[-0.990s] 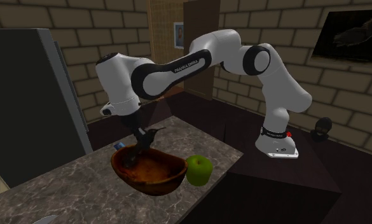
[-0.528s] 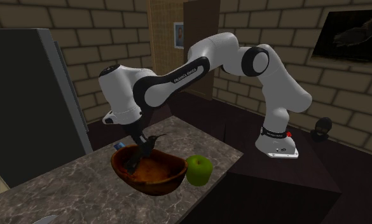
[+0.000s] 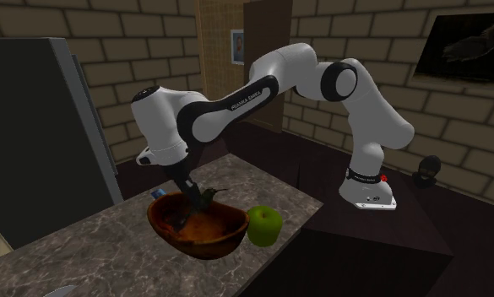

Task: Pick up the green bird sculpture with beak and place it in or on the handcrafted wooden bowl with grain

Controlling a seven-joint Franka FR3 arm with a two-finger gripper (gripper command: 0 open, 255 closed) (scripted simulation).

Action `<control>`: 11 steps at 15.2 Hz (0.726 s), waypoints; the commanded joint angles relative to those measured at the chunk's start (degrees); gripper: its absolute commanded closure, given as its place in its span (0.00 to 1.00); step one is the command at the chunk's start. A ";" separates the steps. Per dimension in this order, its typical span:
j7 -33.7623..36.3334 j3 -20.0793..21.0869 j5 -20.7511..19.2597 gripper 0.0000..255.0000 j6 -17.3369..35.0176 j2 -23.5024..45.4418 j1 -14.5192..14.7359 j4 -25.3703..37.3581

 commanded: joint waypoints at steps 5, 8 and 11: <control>-0.11 0.01 0.02 0.00 -2.12 0.30 0.23 2.44; -0.50 -0.08 -0.04 0.00 -8.75 2.19 1.13 11.03; -0.50 -0.09 -0.03 0.00 -8.74 2.18 1.13 11.02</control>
